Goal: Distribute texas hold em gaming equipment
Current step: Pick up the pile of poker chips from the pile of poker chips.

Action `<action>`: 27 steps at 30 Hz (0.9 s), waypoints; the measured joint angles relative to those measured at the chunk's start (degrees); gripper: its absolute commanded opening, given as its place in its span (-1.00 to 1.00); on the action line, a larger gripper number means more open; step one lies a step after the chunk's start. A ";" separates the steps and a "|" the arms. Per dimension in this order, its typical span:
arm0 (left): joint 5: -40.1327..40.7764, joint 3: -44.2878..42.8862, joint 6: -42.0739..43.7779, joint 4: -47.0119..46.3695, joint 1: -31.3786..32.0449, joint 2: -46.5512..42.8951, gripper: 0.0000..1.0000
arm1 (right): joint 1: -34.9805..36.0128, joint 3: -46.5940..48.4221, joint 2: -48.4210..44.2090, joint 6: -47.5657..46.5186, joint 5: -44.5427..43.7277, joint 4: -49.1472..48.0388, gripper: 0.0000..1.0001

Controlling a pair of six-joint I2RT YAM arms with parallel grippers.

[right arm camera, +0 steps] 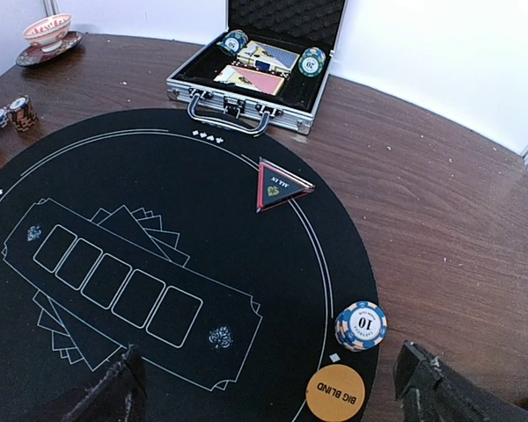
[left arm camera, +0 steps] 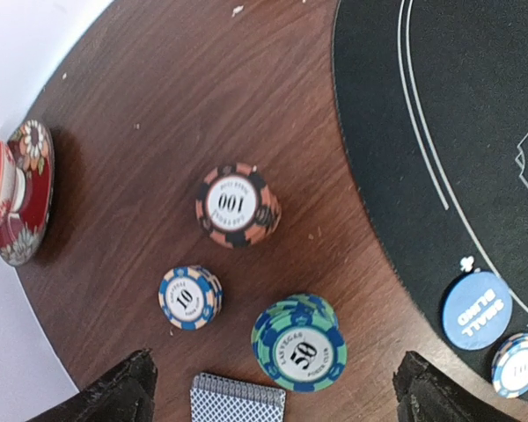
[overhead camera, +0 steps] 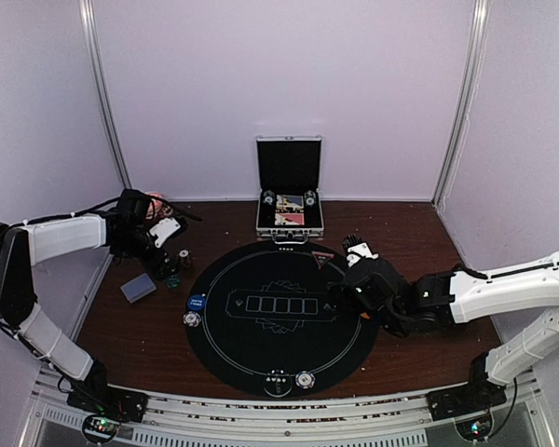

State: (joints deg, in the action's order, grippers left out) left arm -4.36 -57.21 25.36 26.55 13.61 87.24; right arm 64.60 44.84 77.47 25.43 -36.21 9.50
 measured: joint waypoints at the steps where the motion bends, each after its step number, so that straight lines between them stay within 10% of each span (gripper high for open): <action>1: -0.02 0.39 0.07 0.02 -0.46 -0.07 0.90 | 0.00 -0.13 -0.02 0.00 0.00 -0.13 1.00; 27: -5.42 0.98 2.16 -1.66 -3.50 5.81 0.73 | 0.04 -0.81 -0.70 -0.02 -0.09 -0.81 1.00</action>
State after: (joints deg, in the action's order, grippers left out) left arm -9.78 -56.23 27.53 24.88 10.11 93.06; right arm 64.64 44.03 76.77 25.41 -36.29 8.69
